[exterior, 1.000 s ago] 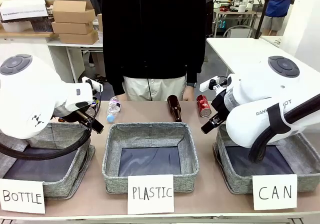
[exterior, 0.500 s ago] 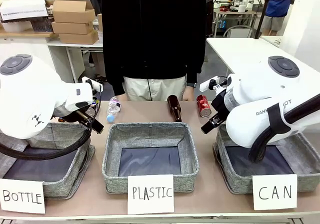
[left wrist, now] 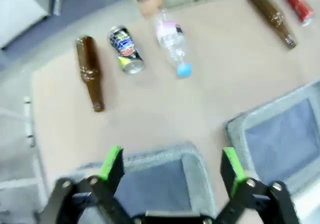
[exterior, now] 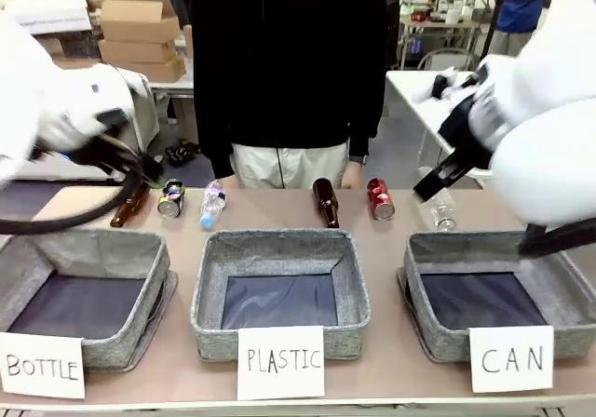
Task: Sort the can waste into the basket.
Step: Pick up the can waste from the table and place it in the right Fabric basket.
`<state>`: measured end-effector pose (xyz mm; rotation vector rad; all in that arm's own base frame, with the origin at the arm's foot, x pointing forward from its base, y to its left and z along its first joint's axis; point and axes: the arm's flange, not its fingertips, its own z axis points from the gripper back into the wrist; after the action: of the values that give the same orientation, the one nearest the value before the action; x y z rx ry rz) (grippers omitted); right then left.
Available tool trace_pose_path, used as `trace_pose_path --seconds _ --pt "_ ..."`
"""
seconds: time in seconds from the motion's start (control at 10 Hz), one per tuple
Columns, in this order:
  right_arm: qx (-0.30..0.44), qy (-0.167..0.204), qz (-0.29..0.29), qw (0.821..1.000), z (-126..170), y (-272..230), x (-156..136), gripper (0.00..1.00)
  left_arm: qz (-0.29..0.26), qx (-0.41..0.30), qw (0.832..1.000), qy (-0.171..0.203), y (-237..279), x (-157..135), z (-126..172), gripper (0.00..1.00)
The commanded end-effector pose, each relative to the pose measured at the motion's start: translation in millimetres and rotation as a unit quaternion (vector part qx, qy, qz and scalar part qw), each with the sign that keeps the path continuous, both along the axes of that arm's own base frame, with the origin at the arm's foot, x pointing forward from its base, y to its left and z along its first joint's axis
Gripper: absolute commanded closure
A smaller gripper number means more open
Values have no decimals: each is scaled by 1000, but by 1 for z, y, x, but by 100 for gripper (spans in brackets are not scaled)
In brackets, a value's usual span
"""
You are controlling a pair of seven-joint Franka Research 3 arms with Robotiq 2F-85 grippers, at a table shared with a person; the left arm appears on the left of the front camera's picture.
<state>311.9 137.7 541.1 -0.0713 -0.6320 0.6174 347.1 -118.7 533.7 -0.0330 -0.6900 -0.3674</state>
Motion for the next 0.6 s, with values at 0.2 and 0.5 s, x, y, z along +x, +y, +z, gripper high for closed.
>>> trace_pose_path --seconds 0.2,0.5 --pt "5 5 7 1000 35 -19 -42 0 -12 -30 999 -5 10 -38 41 0" --pt "177 113 23 978 62 -66 -93 0 -137 -161 971 108 44 -85 69 0"
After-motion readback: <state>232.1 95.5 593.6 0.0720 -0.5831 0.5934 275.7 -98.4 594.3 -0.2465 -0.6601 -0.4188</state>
